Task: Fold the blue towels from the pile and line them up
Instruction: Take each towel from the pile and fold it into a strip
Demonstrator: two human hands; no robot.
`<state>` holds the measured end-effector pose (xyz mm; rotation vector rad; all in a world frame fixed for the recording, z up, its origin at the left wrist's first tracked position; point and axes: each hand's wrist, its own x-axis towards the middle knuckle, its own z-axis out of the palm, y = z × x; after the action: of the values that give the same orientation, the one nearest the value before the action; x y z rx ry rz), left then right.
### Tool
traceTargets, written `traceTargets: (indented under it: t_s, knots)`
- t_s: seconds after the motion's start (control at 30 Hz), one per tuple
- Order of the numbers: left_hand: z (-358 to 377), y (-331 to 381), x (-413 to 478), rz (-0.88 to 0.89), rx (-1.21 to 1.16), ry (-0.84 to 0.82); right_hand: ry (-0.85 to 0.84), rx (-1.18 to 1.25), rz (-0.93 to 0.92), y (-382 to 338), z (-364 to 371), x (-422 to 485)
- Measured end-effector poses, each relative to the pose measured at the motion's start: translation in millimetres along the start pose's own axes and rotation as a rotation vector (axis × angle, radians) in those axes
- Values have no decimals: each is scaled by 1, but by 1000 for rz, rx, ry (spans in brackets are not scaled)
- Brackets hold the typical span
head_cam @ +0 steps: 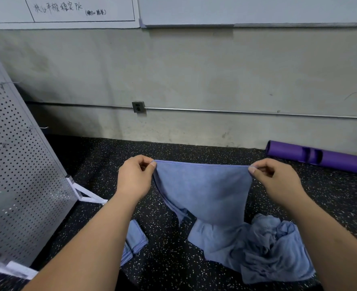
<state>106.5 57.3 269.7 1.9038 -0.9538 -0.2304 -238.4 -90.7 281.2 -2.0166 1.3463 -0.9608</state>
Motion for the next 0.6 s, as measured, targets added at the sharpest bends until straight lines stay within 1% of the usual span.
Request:
traceTargets:
  t_s: [0.1, 0.23, 0.3, 0.47, 0.53, 0.6]
  knots:
    - [3, -1, 2, -2, -81, 7, -35, 19, 12, 2, 6, 0]
    - [6, 0, 5, -35, -296, 14, -51, 85, 30, 4, 6, 1]
    - [5, 2, 4, -44, -392, 19, -38, 180, 50, 2, 6, 1]
    - [3, 12, 0, -37, -541, 46, 56, 541, 162, -3, 7, 3]
    - [5, 13, -1, -59, -552, 27, 64, 625, 203, -5, 7, 4]
    - [9, 13, -2, -112, -564, 6, 60, 641, 224, -5, 8, 4]
